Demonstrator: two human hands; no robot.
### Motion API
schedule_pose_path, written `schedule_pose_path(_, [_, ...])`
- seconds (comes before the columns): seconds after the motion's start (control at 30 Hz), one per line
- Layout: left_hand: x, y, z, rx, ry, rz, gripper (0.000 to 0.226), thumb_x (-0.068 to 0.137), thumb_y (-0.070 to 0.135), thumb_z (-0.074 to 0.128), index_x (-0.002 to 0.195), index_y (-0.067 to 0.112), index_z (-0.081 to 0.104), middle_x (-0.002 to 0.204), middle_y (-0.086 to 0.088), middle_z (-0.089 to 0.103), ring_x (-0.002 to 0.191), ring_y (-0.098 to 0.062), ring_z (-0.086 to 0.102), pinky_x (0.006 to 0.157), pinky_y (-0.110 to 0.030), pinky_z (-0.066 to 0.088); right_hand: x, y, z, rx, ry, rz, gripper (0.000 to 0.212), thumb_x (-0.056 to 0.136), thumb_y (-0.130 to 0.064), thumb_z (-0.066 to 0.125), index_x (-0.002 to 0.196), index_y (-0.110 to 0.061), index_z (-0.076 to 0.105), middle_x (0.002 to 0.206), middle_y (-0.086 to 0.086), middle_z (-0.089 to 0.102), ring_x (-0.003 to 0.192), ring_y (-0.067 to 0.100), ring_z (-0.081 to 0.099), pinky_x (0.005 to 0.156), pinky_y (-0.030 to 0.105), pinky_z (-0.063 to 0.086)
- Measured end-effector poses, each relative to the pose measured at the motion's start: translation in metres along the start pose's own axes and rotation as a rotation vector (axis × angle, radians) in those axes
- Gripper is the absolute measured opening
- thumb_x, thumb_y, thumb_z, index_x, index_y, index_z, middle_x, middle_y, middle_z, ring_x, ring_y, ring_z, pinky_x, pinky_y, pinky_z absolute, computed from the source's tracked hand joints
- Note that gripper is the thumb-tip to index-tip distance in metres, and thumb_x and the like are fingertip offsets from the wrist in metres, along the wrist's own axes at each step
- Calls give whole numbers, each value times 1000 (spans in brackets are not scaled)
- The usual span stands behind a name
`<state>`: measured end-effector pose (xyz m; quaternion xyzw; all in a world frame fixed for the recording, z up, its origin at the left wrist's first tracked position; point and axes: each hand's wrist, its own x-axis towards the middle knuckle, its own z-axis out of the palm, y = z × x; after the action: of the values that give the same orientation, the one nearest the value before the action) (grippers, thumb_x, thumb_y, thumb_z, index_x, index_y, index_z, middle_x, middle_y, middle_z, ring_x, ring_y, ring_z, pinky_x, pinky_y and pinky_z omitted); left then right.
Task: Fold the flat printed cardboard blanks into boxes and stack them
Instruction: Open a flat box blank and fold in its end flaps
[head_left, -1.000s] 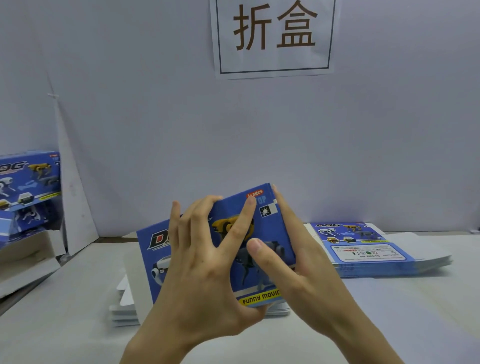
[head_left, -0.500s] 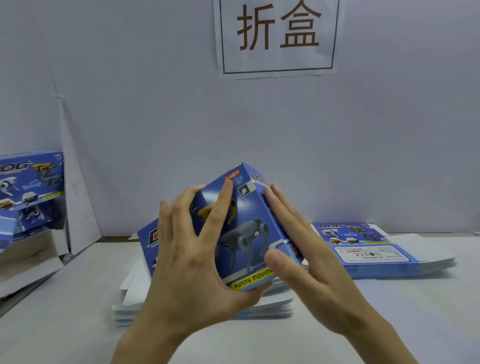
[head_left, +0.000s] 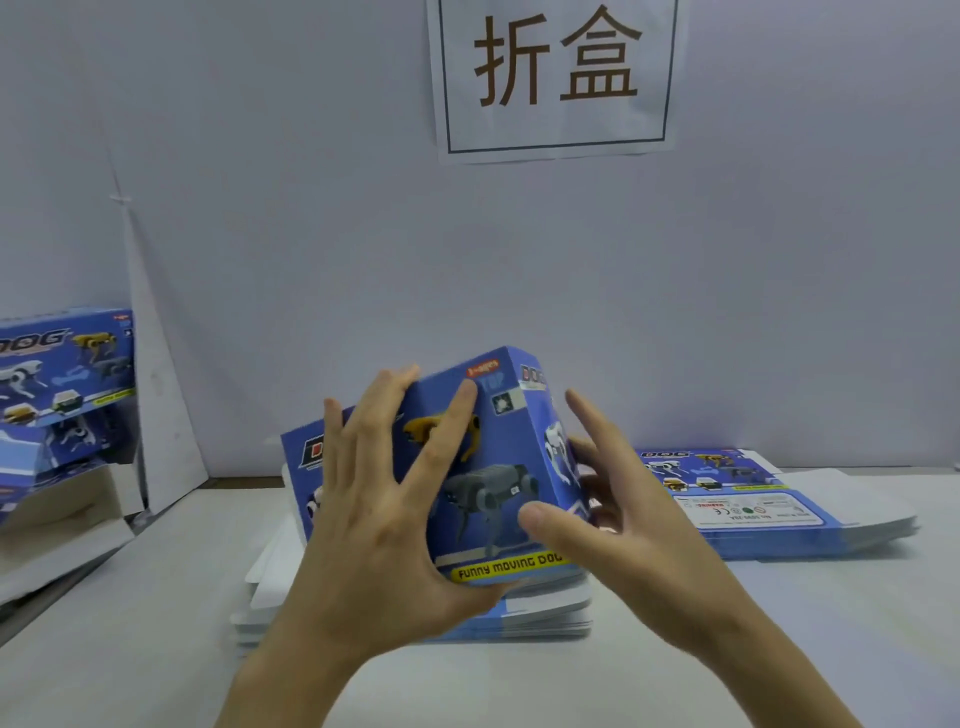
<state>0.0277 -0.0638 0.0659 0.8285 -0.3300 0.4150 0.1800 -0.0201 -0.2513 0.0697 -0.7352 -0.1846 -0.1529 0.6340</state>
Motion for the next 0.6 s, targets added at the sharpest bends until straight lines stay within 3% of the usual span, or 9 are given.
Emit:
schedule_pose_path(0.1, [-1,7,12,-72,55,-170,110,63,81,53,151,31,10,158,-13,1,147,-30,-4,115,-58,8,5,6,-3,51,170,41,91,63,-34,74,143,-40,31,108,-16,67,92,3,69,66,14,53])
schedule_pose_path(0.17, [1,13,16,-324,103,-493,118,56,82,59,145,51,-13,156,7,-20,141,-5,-22,116,-49,10,10,10,-6,161,294,54,91,63,-34,72,143,-39,30,101,-11,71,91,6,70,65,17,53])
schedule_pose_path(0.2, [2,14,17,-462,111,-647,122,53,81,62,141,54,-18,156,12,-20,136,5,-20,116,-40,9,11,11,-8,208,340,63,93,63,-35,71,145,-38,27,98,-10,72,91,7,70,66,20,54])
schedule_pose_path(0.27, [3,8,18,-799,94,-843,127,51,76,71,145,51,-10,158,12,11,137,7,5,111,-29,17,13,12,-11,293,384,82,97,63,-35,68,147,-41,22,96,-6,72,94,15,70,74,31,56])
schedule_pose_path(0.33, [4,-2,16,-1188,39,-906,115,44,68,72,143,53,15,136,15,53,130,-7,42,106,-35,33,14,13,-12,356,351,103,96,63,-30,68,146,-43,23,105,3,70,100,27,69,89,50,53])
schedule_pose_path(0.4, [5,-6,17,-1370,57,-925,103,49,63,79,139,43,33,121,5,66,109,-15,63,99,-45,45,14,13,-11,349,270,125,100,59,-26,71,146,-43,24,112,9,68,101,30,68,94,54,50])
schedule_pose_path(0.5, [5,-10,20,-1383,228,-885,99,52,38,85,138,31,38,103,-5,72,87,-18,71,76,-42,59,14,17,-12,226,165,182,95,60,-24,66,145,-39,24,109,6,69,95,21,70,89,42,54])
schedule_pose_path(0.6, [3,-13,21,-1192,267,-731,117,49,31,94,140,48,23,110,5,69,102,-19,68,82,-38,56,16,17,-21,83,205,193,86,62,-31,64,140,-41,30,122,-5,60,99,4,65,76,18,51])
